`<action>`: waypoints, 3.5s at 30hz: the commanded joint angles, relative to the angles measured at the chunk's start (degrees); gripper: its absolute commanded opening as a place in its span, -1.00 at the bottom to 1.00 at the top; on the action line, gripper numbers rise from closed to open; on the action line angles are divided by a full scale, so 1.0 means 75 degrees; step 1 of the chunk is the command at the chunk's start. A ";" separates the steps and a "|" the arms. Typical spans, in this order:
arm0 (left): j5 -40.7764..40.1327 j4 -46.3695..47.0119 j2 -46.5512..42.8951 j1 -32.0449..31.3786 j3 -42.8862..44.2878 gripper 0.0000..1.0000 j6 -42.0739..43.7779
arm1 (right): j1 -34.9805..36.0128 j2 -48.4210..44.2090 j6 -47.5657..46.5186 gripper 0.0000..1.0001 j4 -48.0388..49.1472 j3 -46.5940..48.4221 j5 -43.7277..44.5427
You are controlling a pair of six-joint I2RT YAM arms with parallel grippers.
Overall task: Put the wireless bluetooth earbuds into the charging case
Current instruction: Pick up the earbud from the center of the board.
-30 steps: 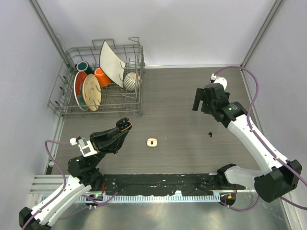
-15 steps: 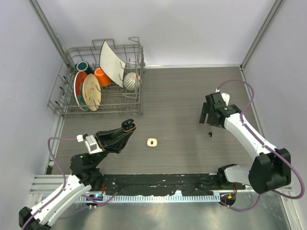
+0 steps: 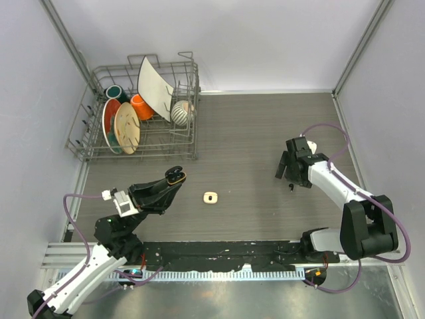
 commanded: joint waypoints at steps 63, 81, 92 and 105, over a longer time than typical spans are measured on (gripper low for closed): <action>-0.0514 -0.0043 -0.0129 0.0017 0.0294 -1.00 0.0113 | 0.0423 0.1176 0.0599 0.04 0.1837 -0.0641 0.0537; -0.0549 -0.0137 -0.0223 0.0017 0.0259 -1.00 0.0078 | 0.0411 0.1129 0.0470 -0.42 0.1731 -0.0734 0.0467; -0.0549 -0.0090 -0.0199 0.0017 0.0235 -1.00 0.0043 | 0.0423 0.1047 0.0212 -0.31 0.1649 -0.0699 0.0326; -0.0549 -0.0137 -0.0211 0.0017 0.0235 -1.00 0.0008 | 0.0411 0.1106 0.0107 -0.60 0.1614 -0.0652 0.0279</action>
